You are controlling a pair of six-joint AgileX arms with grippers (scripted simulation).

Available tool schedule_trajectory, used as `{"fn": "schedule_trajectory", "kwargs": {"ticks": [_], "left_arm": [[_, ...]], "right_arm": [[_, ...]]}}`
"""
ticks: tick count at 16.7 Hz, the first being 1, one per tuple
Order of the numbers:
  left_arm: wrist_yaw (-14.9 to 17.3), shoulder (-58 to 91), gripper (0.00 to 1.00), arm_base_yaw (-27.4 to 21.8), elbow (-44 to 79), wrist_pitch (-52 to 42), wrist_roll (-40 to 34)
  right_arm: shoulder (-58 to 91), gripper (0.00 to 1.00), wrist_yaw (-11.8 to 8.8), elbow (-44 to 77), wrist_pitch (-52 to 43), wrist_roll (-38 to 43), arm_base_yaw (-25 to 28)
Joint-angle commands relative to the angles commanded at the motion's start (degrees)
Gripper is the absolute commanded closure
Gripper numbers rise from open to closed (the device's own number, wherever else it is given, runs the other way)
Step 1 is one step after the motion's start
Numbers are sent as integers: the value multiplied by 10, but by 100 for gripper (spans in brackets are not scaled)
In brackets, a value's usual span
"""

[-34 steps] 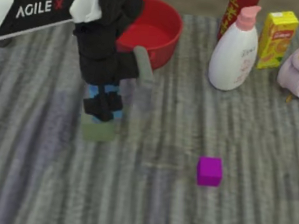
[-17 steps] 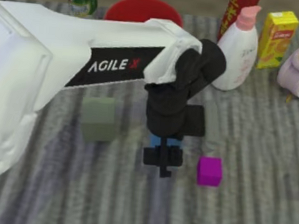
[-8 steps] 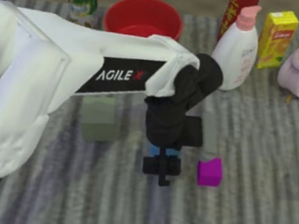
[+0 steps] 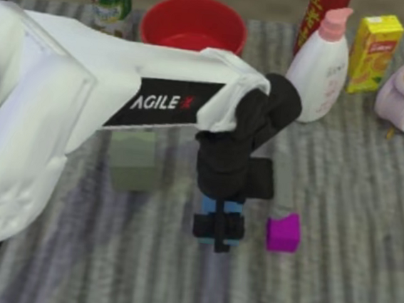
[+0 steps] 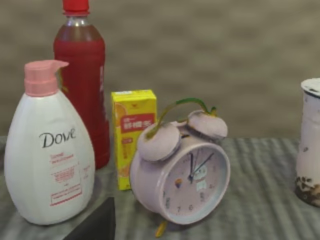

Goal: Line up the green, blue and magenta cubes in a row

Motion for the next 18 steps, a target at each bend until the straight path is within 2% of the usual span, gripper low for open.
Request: {"fn": "schedule_trajectory", "kwargs": {"ticks": [3,4,13,18], "left_arm": [[0,0,2,0,0,0,0],[0,0,0,0,0,0,0],[0,-1,0,1,2,-2,0],[0,-26,0,9,61,-95,0]], "right_arm": [[0,0,0,0,0,0,0],[0,0,0,0,0,0,0],[0,0,0,0,0,0,0],[0,0,0,0,0,0,0]]}}
